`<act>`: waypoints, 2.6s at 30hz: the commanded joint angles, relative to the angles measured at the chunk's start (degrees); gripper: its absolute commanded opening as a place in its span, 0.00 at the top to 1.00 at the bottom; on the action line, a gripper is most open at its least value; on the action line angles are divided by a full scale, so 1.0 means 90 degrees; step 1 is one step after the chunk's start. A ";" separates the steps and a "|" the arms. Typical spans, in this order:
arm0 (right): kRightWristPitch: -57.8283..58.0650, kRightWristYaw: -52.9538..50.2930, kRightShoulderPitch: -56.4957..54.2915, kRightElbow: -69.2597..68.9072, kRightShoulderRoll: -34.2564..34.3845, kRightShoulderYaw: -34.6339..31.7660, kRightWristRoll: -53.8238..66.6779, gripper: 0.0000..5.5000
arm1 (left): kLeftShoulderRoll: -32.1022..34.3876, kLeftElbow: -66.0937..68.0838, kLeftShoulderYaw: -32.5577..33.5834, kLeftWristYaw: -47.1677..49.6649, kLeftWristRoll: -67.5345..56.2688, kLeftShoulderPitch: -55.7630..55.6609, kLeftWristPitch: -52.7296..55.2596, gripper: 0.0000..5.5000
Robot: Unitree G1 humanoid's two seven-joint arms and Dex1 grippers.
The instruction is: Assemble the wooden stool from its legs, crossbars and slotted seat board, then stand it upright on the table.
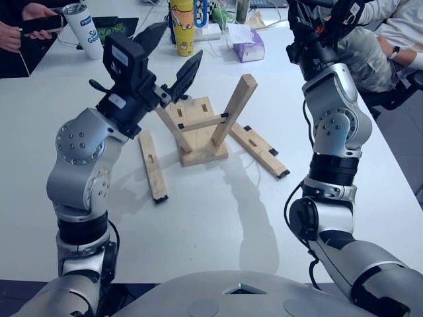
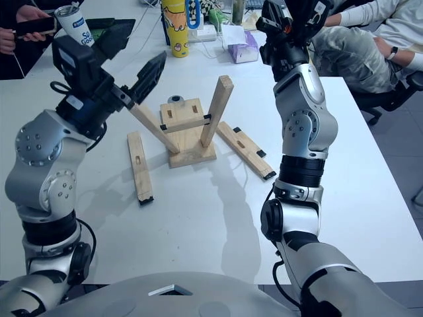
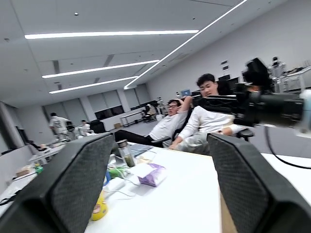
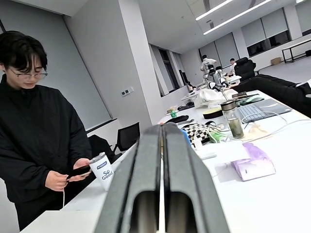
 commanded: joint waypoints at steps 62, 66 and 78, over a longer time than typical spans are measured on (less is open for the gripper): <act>-0.0421 0.0417 0.2483 -0.0067 -0.0608 0.1566 -0.2227 1.00 | -0.1762 0.1060 -0.0207 0.2622 0.1204 0.2535 0.0742 0.77; -0.0416 0.0542 0.2539 -0.0163 -0.0563 0.1658 -0.2216 1.00 | -0.1831 0.1092 -0.0266 0.2619 0.1230 0.2495 0.0750 0.88; -0.0473 0.0195 0.2027 0.0866 -0.0454 0.0925 -0.2020 1.00 | -0.2077 0.1217 0.0110 0.3151 0.1401 0.2414 0.0549 0.99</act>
